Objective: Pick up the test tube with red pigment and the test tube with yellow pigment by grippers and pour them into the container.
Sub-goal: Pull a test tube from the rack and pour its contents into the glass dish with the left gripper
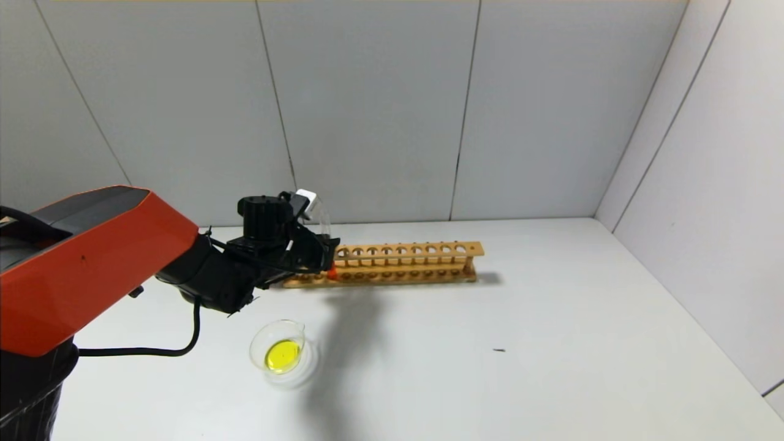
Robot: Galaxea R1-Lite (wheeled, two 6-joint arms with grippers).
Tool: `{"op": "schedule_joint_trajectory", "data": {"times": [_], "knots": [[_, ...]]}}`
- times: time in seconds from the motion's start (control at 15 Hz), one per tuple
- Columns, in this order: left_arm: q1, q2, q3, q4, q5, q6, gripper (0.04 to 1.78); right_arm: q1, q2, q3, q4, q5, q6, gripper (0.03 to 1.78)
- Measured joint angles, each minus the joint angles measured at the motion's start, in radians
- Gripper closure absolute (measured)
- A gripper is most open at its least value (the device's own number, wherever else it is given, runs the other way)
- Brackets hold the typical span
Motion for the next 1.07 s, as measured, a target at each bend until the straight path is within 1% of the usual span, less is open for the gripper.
{"op": "schedule_joint_trajectory", "data": {"times": [0.27, 0.67, 0.8, 0.93, 1.07], "knots": [[-0.001, -0.063, -0.013, 0.018, 0.001, 0.037, 1.5, 0.0, 0.0, 0.0, 0.0, 0.0, 0.0, 0.06], [-0.003, -0.241, -0.047, 0.134, 0.002, 0.093, 1.5, 0.0, 0.0, 0.0, 0.0, 0.0, 0.0, 0.06], [-0.005, -0.305, -0.048, 0.149, 0.002, 0.123, 1.5, 0.0, 0.0, 0.0, 0.0, 0.0, 0.0, 0.06], [-0.005, -0.371, -0.018, 0.151, 0.004, 0.173, 1.5, 0.0, 0.0, 0.0, 0.0, 0.0, 0.0, 0.06], [-0.004, -0.439, 0.066, 0.145, 0.003, 0.264, 1.5, 0.0, 0.0, 0.0, 0.0, 0.0, 0.0, 0.06]]}}
